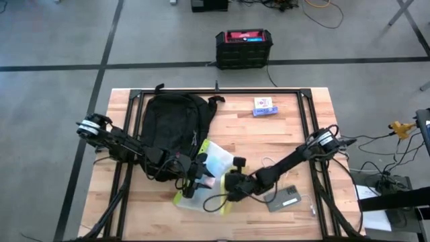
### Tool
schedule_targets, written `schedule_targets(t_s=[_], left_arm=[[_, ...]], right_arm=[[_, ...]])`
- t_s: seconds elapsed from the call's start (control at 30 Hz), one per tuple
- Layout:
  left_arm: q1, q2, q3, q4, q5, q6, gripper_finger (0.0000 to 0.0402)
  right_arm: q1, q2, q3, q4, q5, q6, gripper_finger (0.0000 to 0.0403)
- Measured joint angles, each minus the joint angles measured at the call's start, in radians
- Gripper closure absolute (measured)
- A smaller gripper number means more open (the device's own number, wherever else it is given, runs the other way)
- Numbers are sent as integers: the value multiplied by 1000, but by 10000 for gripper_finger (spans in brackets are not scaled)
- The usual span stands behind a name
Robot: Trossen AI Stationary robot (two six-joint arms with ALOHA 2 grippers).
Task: Unpack backpack
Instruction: Put the white pill organizer into the white zip bag, then put the white card box into the white zip bag
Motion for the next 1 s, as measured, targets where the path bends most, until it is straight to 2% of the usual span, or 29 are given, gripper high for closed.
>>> schedule_targets(t_s=[0.07,0.2,0.3,0.37,0.47,0.57,0.63,0.73,0.87,1.0], left_arm=[[0,0,-4,-4,1,-1,224],[-1,0,-5,-24,2,-1,223],[0,0,-5,-29,2,6,224],[0,0,-5,-26,1,11,224],[0,0,-5,-27,-4,16,224],[0,-1,-5,-17,-6,18,224],[0,-1,-5,-9,-7,18,224],[0,-2,-5,-8,-7,13,224],[0,-2,-5,-8,-6,8,223],[0,-2,-5,-9,-6,6,223]], right_arm=[[5,-15,-1,-28,-34,-19,398],[45,-97,0,-119,-197,-16,380],[75,-185,0,-268,-307,60,363],[87,-256,0,-395,-342,114,350],[96,-376,-1,-585,-281,160,331],[74,-481,-11,-750,-74,174,311],[7,-546,-18,-848,20,175,299],[-170,-609,-38,-921,6,124,283],[-460,-646,-87,-873,-137,-108,261],[-756,-631,-141,-720,-344,-407,228]])
